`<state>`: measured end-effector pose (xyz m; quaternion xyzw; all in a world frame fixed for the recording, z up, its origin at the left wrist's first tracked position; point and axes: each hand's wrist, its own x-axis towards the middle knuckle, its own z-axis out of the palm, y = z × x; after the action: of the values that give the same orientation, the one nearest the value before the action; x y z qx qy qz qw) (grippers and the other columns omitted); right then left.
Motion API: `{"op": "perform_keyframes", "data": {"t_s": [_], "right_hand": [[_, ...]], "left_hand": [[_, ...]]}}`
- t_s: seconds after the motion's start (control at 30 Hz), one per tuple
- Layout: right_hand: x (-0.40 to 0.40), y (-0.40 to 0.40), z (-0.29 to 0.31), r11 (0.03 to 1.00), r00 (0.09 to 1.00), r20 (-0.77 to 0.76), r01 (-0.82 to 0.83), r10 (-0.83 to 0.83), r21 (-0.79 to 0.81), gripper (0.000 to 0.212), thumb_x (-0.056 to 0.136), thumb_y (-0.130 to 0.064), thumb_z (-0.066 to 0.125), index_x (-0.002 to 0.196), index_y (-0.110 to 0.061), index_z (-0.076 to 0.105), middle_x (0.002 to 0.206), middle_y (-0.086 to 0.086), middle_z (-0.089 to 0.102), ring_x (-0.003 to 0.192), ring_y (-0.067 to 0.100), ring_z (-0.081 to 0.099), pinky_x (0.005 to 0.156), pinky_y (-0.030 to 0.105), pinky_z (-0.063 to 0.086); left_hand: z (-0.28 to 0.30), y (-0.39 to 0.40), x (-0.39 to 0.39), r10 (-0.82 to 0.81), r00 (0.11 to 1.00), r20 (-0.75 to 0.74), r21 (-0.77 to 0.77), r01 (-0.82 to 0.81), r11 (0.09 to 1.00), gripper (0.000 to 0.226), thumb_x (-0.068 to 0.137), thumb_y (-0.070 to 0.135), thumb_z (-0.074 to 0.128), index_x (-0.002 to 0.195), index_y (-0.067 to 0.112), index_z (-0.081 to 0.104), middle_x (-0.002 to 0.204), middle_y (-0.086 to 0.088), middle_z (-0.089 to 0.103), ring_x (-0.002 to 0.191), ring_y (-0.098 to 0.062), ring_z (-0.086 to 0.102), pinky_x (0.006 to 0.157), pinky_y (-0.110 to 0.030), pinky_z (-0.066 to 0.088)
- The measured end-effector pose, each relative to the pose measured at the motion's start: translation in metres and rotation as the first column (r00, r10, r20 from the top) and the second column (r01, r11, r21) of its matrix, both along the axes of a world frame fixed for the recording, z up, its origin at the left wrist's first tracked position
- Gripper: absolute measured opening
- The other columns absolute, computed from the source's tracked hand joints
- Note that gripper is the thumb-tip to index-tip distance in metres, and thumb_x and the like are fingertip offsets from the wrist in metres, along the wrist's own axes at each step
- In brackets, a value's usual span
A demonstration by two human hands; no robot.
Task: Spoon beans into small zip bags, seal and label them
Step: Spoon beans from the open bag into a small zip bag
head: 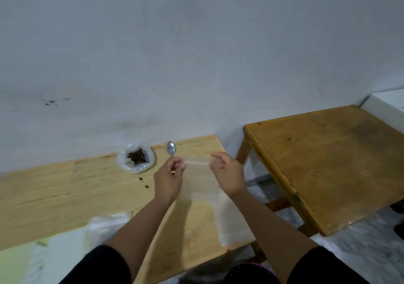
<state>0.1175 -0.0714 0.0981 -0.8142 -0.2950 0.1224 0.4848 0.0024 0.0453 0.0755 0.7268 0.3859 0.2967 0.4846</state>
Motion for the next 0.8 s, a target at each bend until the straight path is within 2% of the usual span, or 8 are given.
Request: {"op": "perform_keyframes", "data": {"t_s": [0.1,0.17,0.23,0.37,0.47,0.63,0.8], "right_hand": [[-0.016,0.03,0.019,0.991,0.991,-0.106,-0.074,0.086,0.116,0.022,0.083,-0.009,0.066,0.095,-0.026,0.068,0.085,-0.004,0.068,0.076,0.005,0.067,0.079,0.025,0.054],[-0.032,0.048,0.027,0.975,0.975,-0.17,-0.109,0.143,0.193,0.025,0.082,-0.006,0.066,0.09,-0.03,0.067,0.088,0.0,0.07,0.077,0.005,0.068,0.077,0.023,0.054],[-0.05,0.065,0.032,0.957,0.961,-0.202,-0.133,0.188,0.256,0.025,0.082,-0.005,0.067,0.089,-0.028,0.067,0.092,0.001,0.071,0.079,0.005,0.069,0.074,0.016,0.052],[-0.085,0.096,0.037,0.933,0.94,-0.241,-0.156,0.242,0.325,0.024,0.082,0.0,0.066,0.089,-0.024,0.068,0.09,0.001,0.071,0.085,0.016,0.07,0.077,0.018,0.054],[-0.104,0.117,0.037,0.927,0.935,-0.244,-0.169,0.258,0.334,0.022,0.082,-0.001,0.066,0.091,-0.021,0.068,0.088,0.002,0.07,0.086,0.019,0.07,0.077,0.017,0.053],[-0.129,0.144,0.033,0.924,0.924,-0.284,-0.149,0.257,0.351,0.023,0.082,-0.002,0.067,0.09,-0.023,0.068,0.088,0.001,0.071,0.079,0.008,0.07,0.072,0.013,0.052],[-0.145,0.156,0.025,0.936,0.928,-0.28,-0.15,0.244,0.318,0.022,0.082,-0.008,0.069,0.09,-0.028,0.07,0.088,-0.008,0.07,0.088,0.009,0.069,0.08,0.019,0.054]], "left_hand": [[0.019,0.019,-0.023,0.014,0.996,0.092,0.199,-0.032,0.98,0.038,0.086,0.011,0.066,0.123,0.019,0.059,0.114,0.01,0.06,0.102,-0.011,0.057,0.086,-0.025,0.043],[0.027,0.033,-0.039,-0.017,0.997,0.077,0.392,-0.015,0.92,0.045,0.085,0.009,0.068,0.127,0.017,0.057,0.13,0.003,0.055,0.118,-0.017,0.05,0.097,-0.032,0.041],[0.033,0.049,-0.054,-0.006,0.999,0.044,0.525,-0.018,0.851,0.045,0.083,0.009,0.07,0.126,0.018,0.059,0.137,-0.001,0.051,0.122,-0.02,0.045,0.1,-0.03,0.038],[0.038,0.082,-0.082,-0.016,0.998,0.056,0.652,-0.025,0.758,0.035,0.081,0.005,0.071,0.114,0.014,0.067,0.129,-0.004,0.056,0.116,-0.024,0.049,0.098,-0.036,0.041],[0.037,0.103,-0.101,-0.023,0.997,0.069,0.674,-0.03,0.738,0.032,0.08,0.006,0.072,0.111,0.014,0.068,0.121,-0.001,0.061,0.113,-0.015,0.047,0.095,-0.036,0.044],[0.033,0.131,-0.129,-0.036,0.997,0.073,0.685,-0.024,0.728,0.03,0.081,0.009,0.072,0.11,0.013,0.068,0.115,0.001,0.064,0.111,-0.01,0.047,0.094,-0.03,0.044],[0.026,0.146,-0.144,-0.08,0.996,0.038,0.719,0.028,0.694,0.026,0.081,0.008,0.072,0.107,0.011,0.068,0.109,-0.003,0.065,0.107,-0.014,0.048,0.094,-0.026,0.039]]}}
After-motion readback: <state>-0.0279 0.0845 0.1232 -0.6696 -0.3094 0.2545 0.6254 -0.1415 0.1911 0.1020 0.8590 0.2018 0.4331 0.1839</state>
